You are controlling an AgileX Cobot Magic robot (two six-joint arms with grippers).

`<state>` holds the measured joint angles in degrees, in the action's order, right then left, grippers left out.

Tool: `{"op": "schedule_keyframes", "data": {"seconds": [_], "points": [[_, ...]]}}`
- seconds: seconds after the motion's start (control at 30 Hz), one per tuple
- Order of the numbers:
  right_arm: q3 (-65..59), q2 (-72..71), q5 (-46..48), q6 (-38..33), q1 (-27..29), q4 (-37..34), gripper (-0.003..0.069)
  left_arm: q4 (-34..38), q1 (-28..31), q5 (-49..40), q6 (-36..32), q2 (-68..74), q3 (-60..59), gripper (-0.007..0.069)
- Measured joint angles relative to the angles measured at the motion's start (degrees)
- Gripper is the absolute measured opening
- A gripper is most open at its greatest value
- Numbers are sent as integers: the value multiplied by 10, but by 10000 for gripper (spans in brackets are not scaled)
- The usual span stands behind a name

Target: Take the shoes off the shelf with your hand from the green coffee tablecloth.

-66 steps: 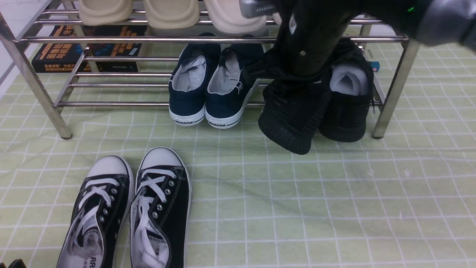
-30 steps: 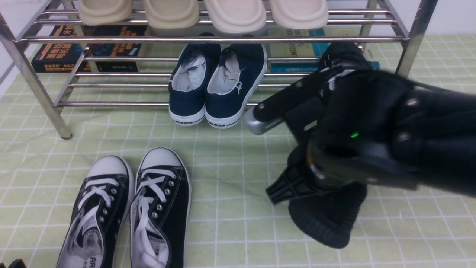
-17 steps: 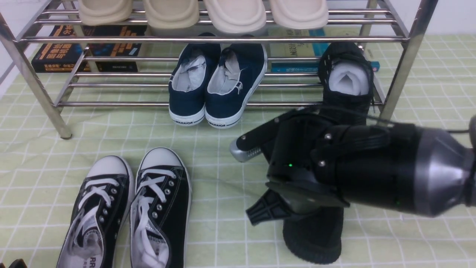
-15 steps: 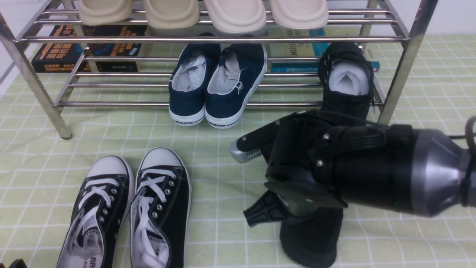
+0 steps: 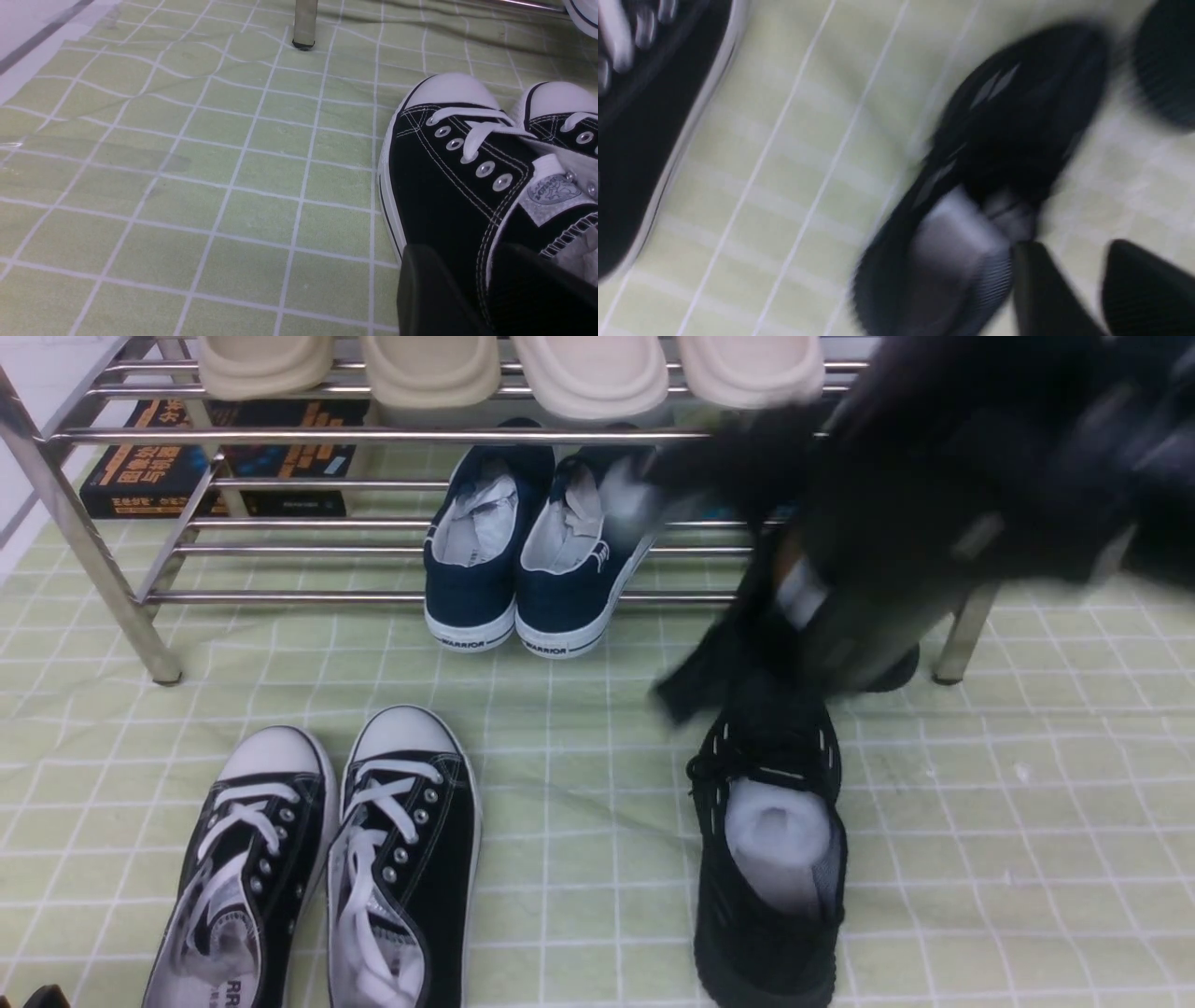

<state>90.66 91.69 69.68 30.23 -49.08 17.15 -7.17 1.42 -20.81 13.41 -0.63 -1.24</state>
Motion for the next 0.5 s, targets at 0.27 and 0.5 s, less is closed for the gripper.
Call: {"op": "schedule_keyframes", "data": {"seconds": [0.27,0.5], "points": [[7,-1,-4,-28,152,-60,-5,-1,0,0,0,0,0,236],[7,61,-130,-53,195,-80,171,-1,0,0,0,0,0,239]]}}
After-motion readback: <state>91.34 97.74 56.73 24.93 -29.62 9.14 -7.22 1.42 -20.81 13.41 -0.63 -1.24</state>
